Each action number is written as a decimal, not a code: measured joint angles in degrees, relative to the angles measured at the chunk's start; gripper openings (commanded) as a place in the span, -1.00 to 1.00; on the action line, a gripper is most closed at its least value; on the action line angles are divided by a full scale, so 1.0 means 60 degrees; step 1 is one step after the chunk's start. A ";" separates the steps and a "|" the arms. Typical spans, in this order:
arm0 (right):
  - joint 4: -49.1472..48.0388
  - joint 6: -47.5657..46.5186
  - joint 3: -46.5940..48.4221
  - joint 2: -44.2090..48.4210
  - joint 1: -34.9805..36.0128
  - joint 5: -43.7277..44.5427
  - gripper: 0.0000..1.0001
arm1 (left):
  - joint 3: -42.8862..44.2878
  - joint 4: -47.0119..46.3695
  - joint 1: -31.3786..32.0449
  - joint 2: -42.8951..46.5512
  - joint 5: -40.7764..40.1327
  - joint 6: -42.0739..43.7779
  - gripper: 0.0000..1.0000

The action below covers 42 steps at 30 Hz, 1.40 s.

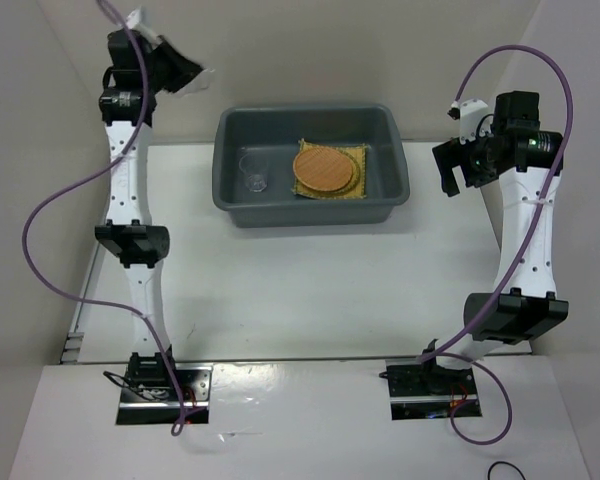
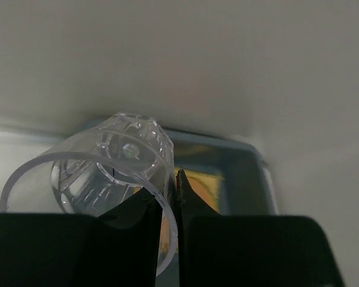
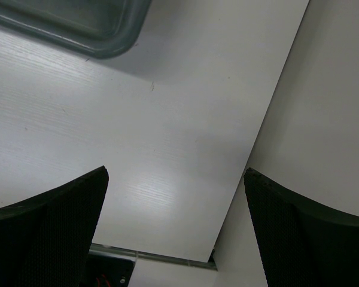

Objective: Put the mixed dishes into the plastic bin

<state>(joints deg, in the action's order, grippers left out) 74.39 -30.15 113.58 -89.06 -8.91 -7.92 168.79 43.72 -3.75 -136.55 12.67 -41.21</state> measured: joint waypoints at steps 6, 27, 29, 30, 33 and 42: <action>-0.0007 -0.0004 -0.0280 0.0357 0.0000 0.0022 0.97 | 0.1177 -0.0364 0.2448 0.0197 0.2109 0.1606 -0.80; 0.0026 -0.0033 -0.0357 0.0699 0.0000 -0.0189 0.97 | -0.2656 0.3639 0.3461 -0.0492 -0.1206 0.2350 -0.99; 0.0029 -0.0033 -0.0346 0.0703 0.0000 -0.0259 0.97 | -0.2761 0.3654 0.3585 -0.0619 -0.1322 0.2353 -0.99; 0.0029 -0.0033 -0.0346 0.0703 0.0000 -0.0295 0.97 | -0.2761 0.3661 0.3665 -0.0739 -0.1362 0.2353 -0.99; 0.0029 -0.0033 -0.0346 0.0703 0.0000 -0.0386 0.97 | -0.2758 0.3694 0.3840 -0.1177 -0.1512 0.2353 -0.99; 0.0029 -0.0033 -0.0346 0.0867 0.0000 -0.0484 0.97 | -0.2754 0.3945 0.3810 -0.1785 -0.2087 0.2350 -0.95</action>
<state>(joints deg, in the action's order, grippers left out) 74.56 -30.35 111.50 -83.85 -8.91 -10.83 152.27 67.40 19.11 -147.26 0.14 -27.11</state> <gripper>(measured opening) 0.985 0.169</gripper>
